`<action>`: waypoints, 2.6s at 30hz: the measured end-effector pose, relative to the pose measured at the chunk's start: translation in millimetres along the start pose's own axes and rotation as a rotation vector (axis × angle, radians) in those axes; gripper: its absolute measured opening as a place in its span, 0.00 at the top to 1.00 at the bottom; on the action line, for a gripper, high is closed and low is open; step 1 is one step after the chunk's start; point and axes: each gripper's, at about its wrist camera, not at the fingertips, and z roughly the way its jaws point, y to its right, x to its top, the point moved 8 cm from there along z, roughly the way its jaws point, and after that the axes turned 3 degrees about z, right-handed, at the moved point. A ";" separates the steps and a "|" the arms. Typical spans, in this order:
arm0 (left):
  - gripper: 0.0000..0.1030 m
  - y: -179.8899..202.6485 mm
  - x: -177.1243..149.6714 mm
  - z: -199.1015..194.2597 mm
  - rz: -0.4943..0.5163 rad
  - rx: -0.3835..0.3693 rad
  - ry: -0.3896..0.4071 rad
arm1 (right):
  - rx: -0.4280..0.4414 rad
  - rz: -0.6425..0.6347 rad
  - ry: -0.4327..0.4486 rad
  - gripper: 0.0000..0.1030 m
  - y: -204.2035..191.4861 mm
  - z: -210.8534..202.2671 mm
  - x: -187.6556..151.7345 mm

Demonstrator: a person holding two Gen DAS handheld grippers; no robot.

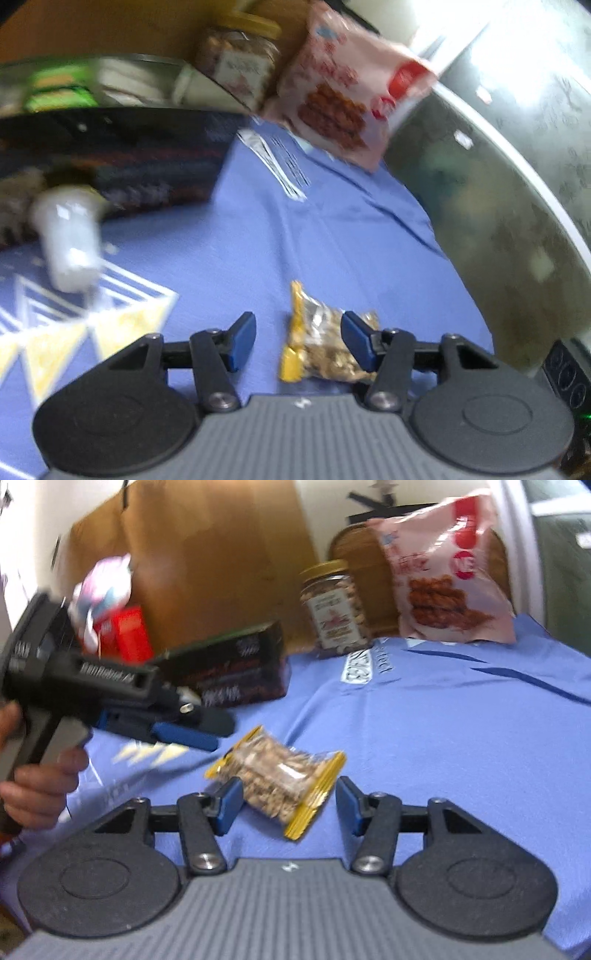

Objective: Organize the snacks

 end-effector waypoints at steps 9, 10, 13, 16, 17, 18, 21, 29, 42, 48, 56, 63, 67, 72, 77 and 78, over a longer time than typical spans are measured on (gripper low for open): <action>0.75 16.3 6.1 -28.1 0.078 0.023 0.080 | -0.047 -0.068 0.001 0.76 -11.4 12.5 7.5; 0.75 15.1 12.7 -38.2 0.082 0.023 0.110 | -0.036 -0.063 0.020 0.76 -14.7 12.0 13.9; 0.75 7.8 40.1 -69.8 0.092 0.043 0.208 | 0.000 -0.092 0.092 0.76 -32.2 14.0 39.7; 0.75 -9.9 71.9 -90.3 0.088 0.097 0.286 | 0.024 -0.157 0.147 0.76 -53.6 30.0 74.6; 0.74 -19.5 85.1 -94.8 0.086 0.120 0.312 | 0.030 -0.177 0.159 0.76 -58.5 37.8 85.6; 0.73 -29.7 96.6 -96.1 0.076 0.144 0.328 | 0.035 -0.198 0.171 0.76 -63.7 48.4 97.8; 0.71 -66.2 116.1 -89.6 0.019 0.272 0.322 | 0.049 -0.231 0.149 0.72 -73.7 91.5 127.5; 0.66 -79.2 72.0 -132.5 0.004 0.265 0.379 | 0.148 -0.070 0.094 0.69 -66.9 87.8 112.0; 0.55 -98.2 27.4 -79.0 -0.052 0.295 0.177 | 0.213 -0.102 -0.151 0.58 -112.7 125.7 39.4; 0.62 -94.9 18.5 -73.0 -0.083 0.241 0.154 | 0.194 -0.119 -0.145 0.66 -117.0 131.6 39.3; 0.61 -56.3 42.1 -134.1 0.047 0.284 0.314 | 0.228 -0.183 0.038 0.66 -139.7 81.2 62.5; 0.62 -97.1 100.3 -129.2 0.016 0.425 0.348 | 0.196 -0.266 0.119 0.61 -158.1 128.4 114.9; 0.62 -95.6 94.8 -129.9 0.019 0.434 0.367 | 0.189 -0.207 0.117 0.60 -145.6 124.9 109.1; 0.62 -78.4 76.2 -131.9 0.043 0.478 0.369 | 0.188 -0.074 0.131 0.60 -117.5 90.0 88.9; 0.61 -50.8 56.5 -128.9 0.108 0.587 0.337 | 0.159 0.026 0.128 0.60 -92.8 62.1 72.9; 0.61 -45.3 52.0 -127.2 0.115 0.600 0.328 | 0.152 0.043 0.127 0.60 -88.2 56.8 70.8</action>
